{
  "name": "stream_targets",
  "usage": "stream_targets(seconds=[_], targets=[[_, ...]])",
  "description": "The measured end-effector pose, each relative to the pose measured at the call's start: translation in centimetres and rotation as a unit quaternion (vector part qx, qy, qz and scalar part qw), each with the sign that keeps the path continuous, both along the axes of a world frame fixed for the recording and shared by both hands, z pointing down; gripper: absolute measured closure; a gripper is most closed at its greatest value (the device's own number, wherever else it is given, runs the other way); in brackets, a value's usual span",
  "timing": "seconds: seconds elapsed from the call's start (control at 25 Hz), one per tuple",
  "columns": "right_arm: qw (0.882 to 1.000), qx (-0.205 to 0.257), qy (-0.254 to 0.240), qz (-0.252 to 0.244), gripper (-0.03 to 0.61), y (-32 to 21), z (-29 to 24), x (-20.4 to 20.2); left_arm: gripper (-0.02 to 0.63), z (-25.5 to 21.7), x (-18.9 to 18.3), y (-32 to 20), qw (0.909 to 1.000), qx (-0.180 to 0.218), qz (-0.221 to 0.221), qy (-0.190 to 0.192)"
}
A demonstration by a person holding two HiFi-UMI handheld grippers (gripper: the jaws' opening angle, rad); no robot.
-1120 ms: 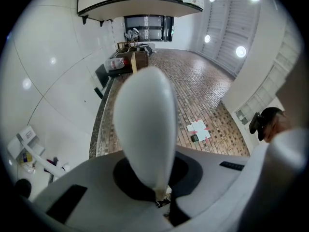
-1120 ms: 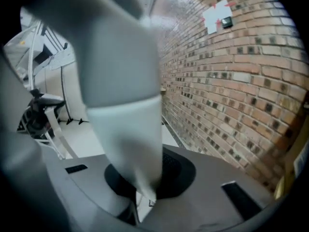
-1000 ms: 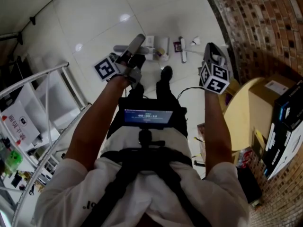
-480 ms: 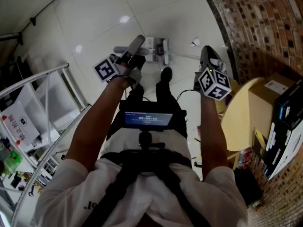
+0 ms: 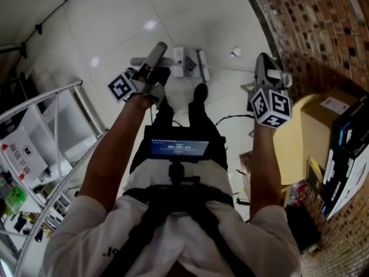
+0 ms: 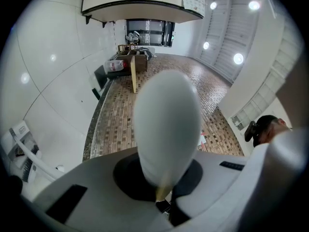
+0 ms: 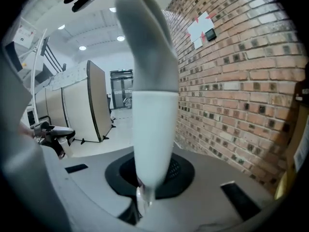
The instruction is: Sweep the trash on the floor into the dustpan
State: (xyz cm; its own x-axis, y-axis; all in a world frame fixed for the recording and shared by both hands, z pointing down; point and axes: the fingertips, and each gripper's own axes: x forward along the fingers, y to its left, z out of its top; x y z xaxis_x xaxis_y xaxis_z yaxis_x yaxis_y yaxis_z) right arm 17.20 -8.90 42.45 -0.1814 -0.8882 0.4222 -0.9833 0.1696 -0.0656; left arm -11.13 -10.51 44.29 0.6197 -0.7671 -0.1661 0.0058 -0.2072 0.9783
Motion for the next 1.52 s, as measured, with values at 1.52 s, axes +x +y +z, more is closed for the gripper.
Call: stream_targets(seconds=[1.52], targets=[[0.985, -0.071, 0.116, 0.102, 0.560, -7.6, 8.0, 21.3, 0.614, 0.7, 15.6, -7.1, 0.9995, -0.004, 0.030, -0.004]])
